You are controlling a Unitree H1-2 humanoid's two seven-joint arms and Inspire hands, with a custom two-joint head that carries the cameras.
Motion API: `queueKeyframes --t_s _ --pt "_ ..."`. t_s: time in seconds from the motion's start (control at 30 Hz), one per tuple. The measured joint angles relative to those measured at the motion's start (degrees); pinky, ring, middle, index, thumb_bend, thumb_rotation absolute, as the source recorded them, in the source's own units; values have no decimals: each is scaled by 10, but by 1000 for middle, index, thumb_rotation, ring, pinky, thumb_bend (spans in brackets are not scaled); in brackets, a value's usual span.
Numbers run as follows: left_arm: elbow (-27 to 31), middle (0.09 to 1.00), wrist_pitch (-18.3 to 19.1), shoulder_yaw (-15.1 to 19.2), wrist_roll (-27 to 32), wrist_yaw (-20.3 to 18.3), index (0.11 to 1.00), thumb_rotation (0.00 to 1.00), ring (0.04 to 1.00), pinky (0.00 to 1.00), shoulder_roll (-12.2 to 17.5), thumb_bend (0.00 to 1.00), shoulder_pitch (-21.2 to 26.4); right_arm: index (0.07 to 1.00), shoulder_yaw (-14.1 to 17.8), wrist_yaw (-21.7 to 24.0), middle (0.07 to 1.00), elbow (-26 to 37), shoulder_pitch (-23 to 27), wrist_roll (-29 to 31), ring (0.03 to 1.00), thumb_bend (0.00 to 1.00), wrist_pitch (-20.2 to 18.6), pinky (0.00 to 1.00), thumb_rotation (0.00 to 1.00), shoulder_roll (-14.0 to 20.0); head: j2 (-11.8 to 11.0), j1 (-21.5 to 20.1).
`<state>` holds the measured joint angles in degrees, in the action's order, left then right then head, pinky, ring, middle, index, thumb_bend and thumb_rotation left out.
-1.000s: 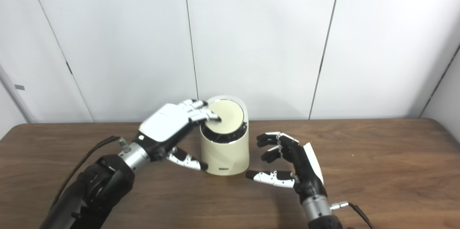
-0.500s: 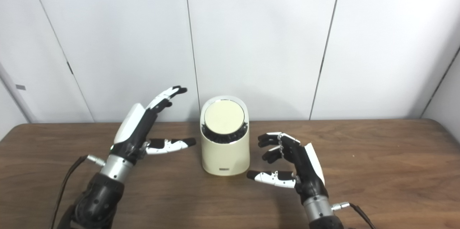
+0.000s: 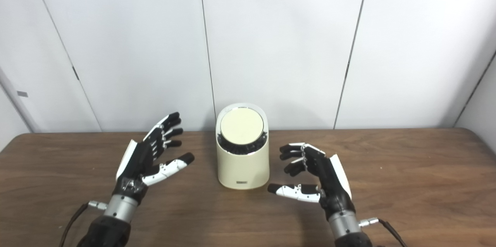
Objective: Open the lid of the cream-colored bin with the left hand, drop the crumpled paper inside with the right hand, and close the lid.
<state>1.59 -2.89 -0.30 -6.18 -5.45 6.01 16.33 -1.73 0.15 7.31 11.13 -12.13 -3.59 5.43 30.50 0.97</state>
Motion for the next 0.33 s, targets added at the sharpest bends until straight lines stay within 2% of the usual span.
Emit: queueKeyframes --t_s 0.1,0.2,0.33 --pt "0 849 3 1 2 3 937 423 820 757 0 819 -9 613 0 2 625 1 0 2 505 697 -3 467 0 2 3 0" --pt "0 843 3 1 -2 10 928 423 841 841 -3 826 -21 616 1 2 631 4 -2 3 507 692 -6 469 0 2 4 0" --pt "-4 842 12 2 6 13 911 397 835 794 -7 836 -34 620 1 3 637 9 -7 6 513 696 -7 478 0 4 4 0"
